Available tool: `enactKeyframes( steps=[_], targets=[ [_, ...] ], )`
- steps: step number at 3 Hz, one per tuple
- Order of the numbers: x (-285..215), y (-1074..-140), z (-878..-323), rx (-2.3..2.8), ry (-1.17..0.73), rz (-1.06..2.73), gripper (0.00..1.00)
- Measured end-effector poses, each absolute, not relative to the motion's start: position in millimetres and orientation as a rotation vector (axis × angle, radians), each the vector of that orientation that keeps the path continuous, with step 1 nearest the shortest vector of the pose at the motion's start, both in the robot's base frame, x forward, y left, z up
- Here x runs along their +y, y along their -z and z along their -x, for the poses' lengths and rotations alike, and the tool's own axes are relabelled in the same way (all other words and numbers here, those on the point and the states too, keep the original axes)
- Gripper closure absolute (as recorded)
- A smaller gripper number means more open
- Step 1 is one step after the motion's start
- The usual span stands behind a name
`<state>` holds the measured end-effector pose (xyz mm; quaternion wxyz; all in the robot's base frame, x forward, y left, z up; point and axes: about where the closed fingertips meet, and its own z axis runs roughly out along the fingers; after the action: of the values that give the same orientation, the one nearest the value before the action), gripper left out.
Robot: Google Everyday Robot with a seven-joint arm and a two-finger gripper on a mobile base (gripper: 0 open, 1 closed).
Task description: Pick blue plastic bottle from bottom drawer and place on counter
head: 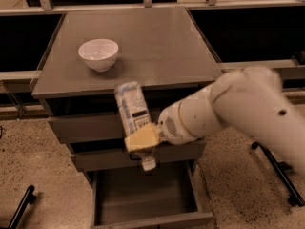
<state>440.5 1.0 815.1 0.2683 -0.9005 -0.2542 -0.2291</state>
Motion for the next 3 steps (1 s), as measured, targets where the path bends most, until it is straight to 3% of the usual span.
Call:
enactKeyframes(
  steps=[3],
  targets=[
    [-33.6, -864.1, -485.3, -0.556, 0.495, 2.597, 1.00]
  ],
)
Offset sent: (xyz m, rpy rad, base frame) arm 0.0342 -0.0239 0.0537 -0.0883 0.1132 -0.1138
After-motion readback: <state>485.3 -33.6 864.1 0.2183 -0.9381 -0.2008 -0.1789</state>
